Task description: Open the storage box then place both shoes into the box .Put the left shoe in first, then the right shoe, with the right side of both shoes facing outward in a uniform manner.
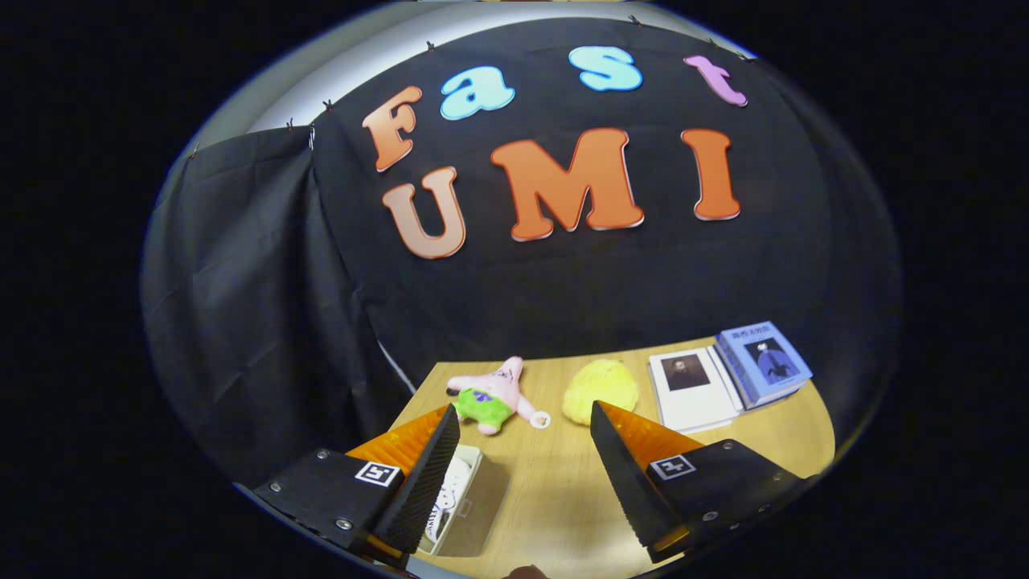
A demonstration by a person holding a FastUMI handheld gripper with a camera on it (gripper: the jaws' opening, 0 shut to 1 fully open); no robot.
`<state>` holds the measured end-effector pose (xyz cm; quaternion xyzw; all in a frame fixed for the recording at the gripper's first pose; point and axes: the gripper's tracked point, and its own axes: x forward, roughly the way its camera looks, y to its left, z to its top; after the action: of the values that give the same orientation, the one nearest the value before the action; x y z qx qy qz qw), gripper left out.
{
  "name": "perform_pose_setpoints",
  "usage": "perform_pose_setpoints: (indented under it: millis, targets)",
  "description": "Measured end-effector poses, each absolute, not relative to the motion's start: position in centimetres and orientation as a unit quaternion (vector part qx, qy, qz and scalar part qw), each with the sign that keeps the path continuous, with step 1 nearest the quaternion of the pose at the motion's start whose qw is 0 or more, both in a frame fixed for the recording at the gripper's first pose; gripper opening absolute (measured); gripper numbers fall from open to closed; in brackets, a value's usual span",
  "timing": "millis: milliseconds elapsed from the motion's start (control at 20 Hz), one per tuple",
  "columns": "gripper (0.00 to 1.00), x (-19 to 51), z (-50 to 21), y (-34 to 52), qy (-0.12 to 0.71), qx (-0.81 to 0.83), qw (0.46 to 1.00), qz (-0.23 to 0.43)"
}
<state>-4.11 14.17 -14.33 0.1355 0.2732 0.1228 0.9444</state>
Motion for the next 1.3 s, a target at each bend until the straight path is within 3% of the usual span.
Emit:
perform_pose_setpoints:
  millis: [200,600,1300]
  targets:
    - [0.97,-2.6,-10.0,8.5,0.188,0.106,0.973,0.084]
    - [0.98,-0.7,-5.6,0.8,0.106,0.049,0.992,0.048]
    - [0.98,-0.4,-2.4,0.8,0.052,0.046,0.995,0.07]
